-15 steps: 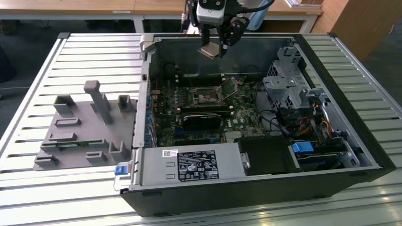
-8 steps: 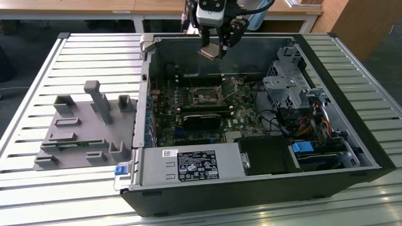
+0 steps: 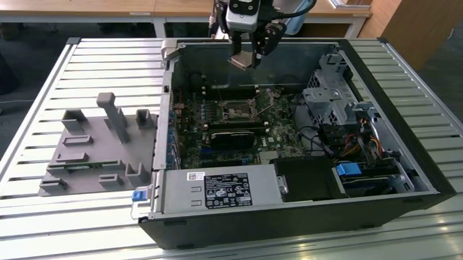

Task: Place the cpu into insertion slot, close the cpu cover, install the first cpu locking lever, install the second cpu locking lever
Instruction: 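Place the cpu into insertion slot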

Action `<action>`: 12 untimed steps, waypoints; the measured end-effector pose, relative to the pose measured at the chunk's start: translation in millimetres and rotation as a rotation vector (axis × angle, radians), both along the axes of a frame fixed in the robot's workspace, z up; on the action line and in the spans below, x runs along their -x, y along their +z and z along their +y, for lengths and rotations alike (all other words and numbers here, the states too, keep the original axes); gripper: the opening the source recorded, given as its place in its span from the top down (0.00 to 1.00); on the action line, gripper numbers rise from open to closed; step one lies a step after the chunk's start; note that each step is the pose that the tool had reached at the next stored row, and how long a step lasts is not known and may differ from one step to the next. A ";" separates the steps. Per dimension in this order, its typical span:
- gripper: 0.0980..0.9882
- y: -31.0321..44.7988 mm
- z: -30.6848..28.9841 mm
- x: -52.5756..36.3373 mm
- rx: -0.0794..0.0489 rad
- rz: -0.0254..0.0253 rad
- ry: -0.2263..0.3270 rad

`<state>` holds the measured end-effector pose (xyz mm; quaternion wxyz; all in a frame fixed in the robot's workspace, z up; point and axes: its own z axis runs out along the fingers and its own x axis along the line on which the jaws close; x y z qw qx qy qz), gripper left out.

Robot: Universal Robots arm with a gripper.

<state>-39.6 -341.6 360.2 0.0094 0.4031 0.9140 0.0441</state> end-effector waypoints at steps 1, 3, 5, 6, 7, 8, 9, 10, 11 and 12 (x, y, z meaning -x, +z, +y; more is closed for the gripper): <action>0.50 -0.3 0.0 0.0 0.000 0.0000 0.000; 0.50 -0.8 0.0 0.0 0.000 -0.0001 0.000; 0.50 -1.3 0.0 0.0 0.000 0.0000 0.000; 0.50 -1.6 0.0 0.0 0.000 0.0000 0.000; 0.50 -1.8 0.0 0.0 0.000 0.0000 -0.001; 0.50 -2.0 0.0 0.0 0.000 0.0000 -0.001; 0.50 -2.2 0.0 0.0 0.000 0.0001 -0.001; 0.50 -2.5 0.0 0.0 0.000 0.0000 -0.001; 0.50 -2.7 0.0 0.0 0.000 0.0000 -0.001; 0.50 -2.9 0.0 0.0 0.000 0.0000 -0.002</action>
